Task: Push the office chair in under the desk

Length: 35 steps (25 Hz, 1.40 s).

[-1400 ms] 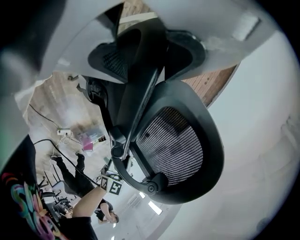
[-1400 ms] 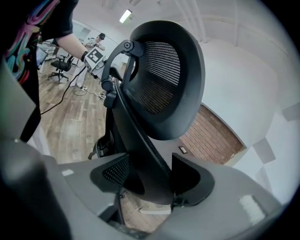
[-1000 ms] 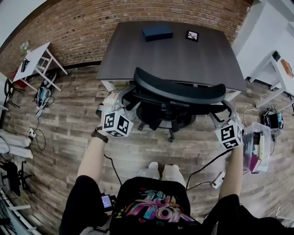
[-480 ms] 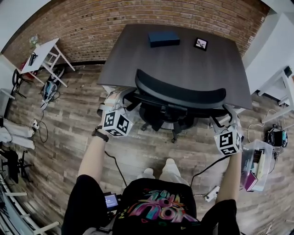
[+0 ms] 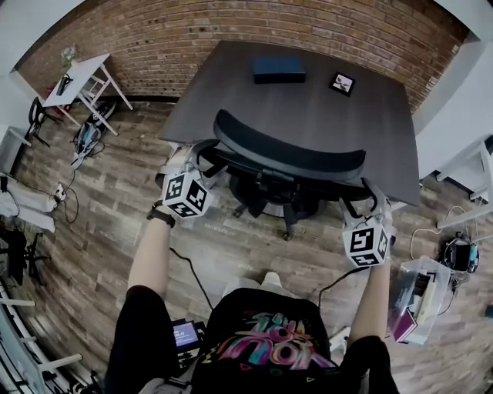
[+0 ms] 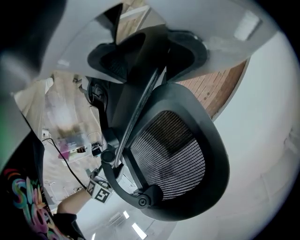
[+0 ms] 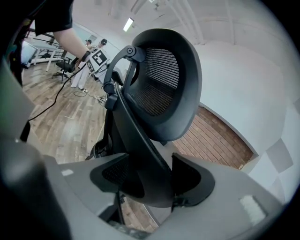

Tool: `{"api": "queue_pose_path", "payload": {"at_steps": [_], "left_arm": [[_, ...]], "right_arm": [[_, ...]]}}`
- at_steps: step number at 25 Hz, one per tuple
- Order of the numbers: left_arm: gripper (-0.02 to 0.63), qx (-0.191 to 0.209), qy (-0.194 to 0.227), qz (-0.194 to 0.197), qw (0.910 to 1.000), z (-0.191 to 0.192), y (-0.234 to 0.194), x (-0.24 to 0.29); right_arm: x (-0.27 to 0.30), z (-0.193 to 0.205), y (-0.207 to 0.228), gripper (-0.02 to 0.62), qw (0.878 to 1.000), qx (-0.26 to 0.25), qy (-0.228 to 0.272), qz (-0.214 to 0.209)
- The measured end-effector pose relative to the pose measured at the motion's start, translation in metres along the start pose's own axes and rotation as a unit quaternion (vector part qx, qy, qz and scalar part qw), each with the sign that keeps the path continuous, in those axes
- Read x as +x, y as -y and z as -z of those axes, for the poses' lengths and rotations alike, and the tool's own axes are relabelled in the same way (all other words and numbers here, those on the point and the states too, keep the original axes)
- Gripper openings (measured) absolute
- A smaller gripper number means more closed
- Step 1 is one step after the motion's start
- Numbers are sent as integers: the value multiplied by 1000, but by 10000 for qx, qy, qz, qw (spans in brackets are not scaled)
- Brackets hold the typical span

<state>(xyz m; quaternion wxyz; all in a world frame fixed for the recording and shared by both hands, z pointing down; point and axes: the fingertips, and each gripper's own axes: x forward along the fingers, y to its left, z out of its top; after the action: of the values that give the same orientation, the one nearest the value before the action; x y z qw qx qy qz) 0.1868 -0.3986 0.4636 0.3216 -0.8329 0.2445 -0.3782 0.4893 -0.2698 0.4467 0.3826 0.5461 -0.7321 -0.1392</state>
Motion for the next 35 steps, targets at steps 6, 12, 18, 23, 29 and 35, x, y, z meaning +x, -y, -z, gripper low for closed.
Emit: {"api": "queue_pose_path", "payload": {"at_steps": [6, 12, 18, 23, 29, 35], "left_arm": [[259, -76, -17, -46, 10000, -2, -5, 7], [259, -27, 21, -42, 10000, 0, -4, 10], [259, -161, 46, -90, 9998, -7, -7, 8], [267, -147, -188, -56, 9997, -4, -4, 11], [278, -438, -190, -117, 9988, -8, -3, 5], [268, -1135, 61, -67, 9935, -21, 2, -21]], "right_arm": [[8, 1, 6, 284, 10000, -19, -18, -28], [10, 3, 7, 284, 10000, -43, 1, -64], [11, 4, 9, 284, 9999, -32, -78, -95], [12, 5, 10, 290, 10000, 5, -30, -73], [14, 5, 12, 298, 10000, 16, 43, -53], [-5, -3, 15, 266, 9996, 278, -62, 70]]}}
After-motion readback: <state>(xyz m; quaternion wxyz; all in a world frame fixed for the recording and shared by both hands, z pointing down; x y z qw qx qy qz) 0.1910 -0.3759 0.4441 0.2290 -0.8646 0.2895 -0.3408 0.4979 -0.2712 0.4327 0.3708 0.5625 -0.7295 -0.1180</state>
